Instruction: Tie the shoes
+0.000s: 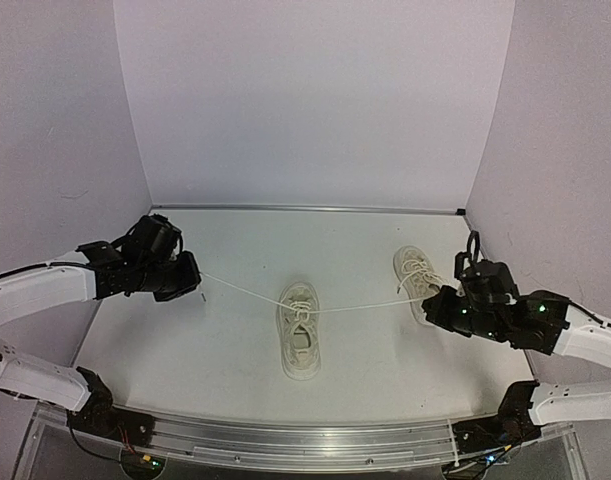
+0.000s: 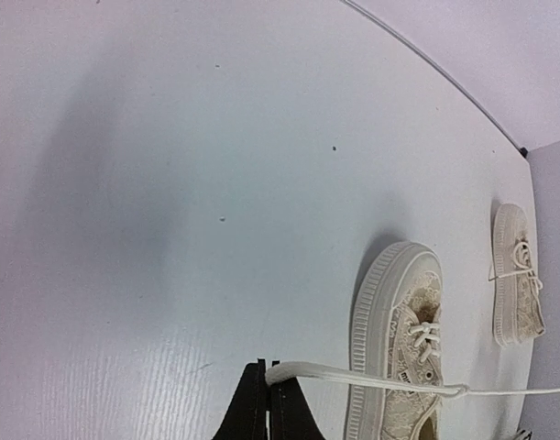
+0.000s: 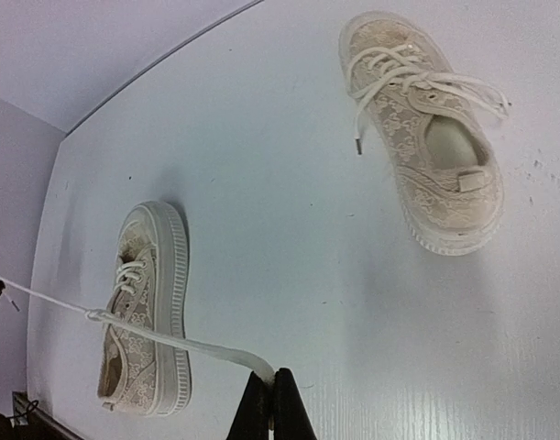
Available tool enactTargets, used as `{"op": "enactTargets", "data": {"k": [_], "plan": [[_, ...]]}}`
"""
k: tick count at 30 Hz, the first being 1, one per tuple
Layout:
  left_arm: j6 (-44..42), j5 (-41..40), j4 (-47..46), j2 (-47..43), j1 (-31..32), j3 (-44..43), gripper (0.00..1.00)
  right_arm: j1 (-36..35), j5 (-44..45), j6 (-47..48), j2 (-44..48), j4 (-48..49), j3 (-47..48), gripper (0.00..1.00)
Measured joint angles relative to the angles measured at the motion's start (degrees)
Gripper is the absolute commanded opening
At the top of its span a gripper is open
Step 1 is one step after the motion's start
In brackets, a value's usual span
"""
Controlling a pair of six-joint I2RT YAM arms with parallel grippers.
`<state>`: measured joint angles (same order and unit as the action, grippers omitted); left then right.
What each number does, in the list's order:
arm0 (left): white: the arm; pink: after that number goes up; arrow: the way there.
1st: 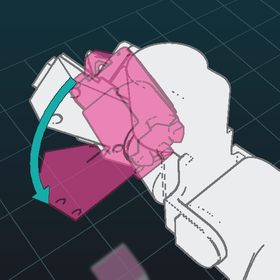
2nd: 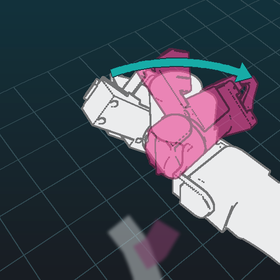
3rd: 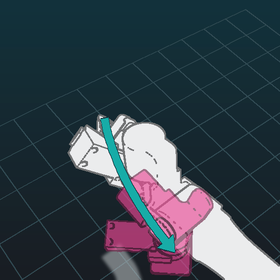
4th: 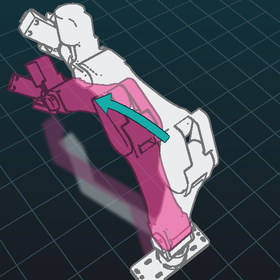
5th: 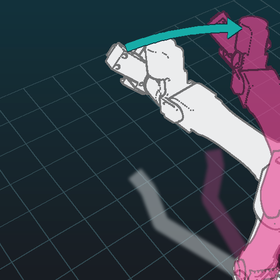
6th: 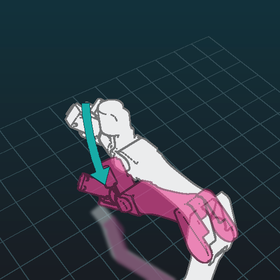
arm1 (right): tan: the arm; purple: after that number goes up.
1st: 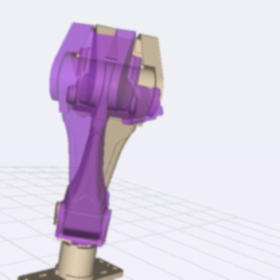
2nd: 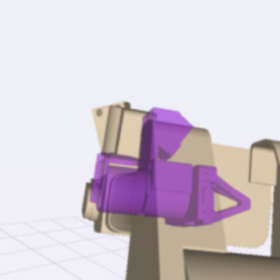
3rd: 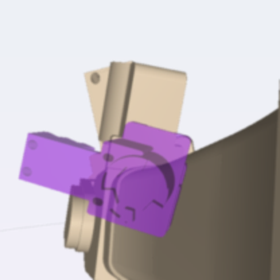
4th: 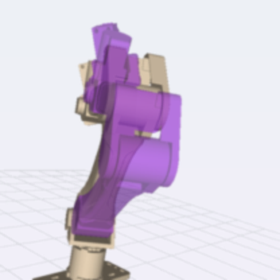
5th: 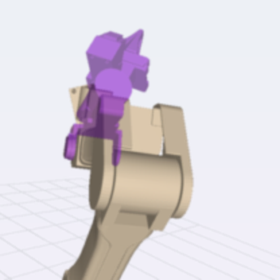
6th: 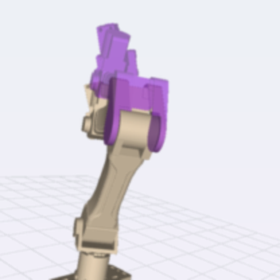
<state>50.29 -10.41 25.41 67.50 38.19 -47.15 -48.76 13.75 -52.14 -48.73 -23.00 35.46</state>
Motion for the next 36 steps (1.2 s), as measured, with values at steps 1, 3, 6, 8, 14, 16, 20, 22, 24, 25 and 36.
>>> {"op": "enactTargets", "data": {"k": [1,3,6,8,14,16,20,22,24,25,36], "plan": [[0.26,0.0,0.43,-0.86,-0.86,0.54,0.0,0.23,0.76,-1.02,0.53,-0.81,-0.39,0.0],[0.81,0.28,1.13,-2.2,-2.67,1.96,0.0,0.35,1.83,-2.88,0.78,-1.86,-1.06,0.0],[1.79,1.1,2.0,-3.14,-4.94,4.4,0.0,0.63,3.51,-6.36,0.81,-3.68,-2.44,0.0],[2.62,2.0,2.18,-3.18,-6.18,5.93,0.0,0.64,4.87,-9.94,0.81,-5.54,-3.4,0.0],[4.96,3.92,1.86,-2.67,-7.88,9.15,0.0,0.64,7.75,-19.01,0.55,-9.77,-5.78,0.0],[5.28,4.57,1.54,-2.34,-8.49,9.97,0.0,0.64,8.36,-21.79,0.75,-10.34,-6.59,0.0],[5.3,6.02,0.92,-1.44,-10.36,10.87,0.0,0.89,9.03,-26.8,2.69,-10.65,-9.14,0.0],[5.28,6.95,0.41,-1.16,-11.4,11.16,0.0,0.91,9.15,-29.19,4.31,-11.09,-10.43,0.0],[5.25,8.02,-0.38,-0.82,-12.23,11.51,0.0,0.91,9.23,-30.55,5.25,-11.26,-10.74,0.0],[5.23,8.59,-0.74,-0.57,-12.61,11.72,0.0,0.91,9.31,-31.09,5.49,-11.24,-10.76,0.0],[-3.32,16.45,-4.53,5.28,-12.74,11.29,0.12,1.61,8.0,-17.9,-3.92,-6.09,-8.76,0.01]]}}
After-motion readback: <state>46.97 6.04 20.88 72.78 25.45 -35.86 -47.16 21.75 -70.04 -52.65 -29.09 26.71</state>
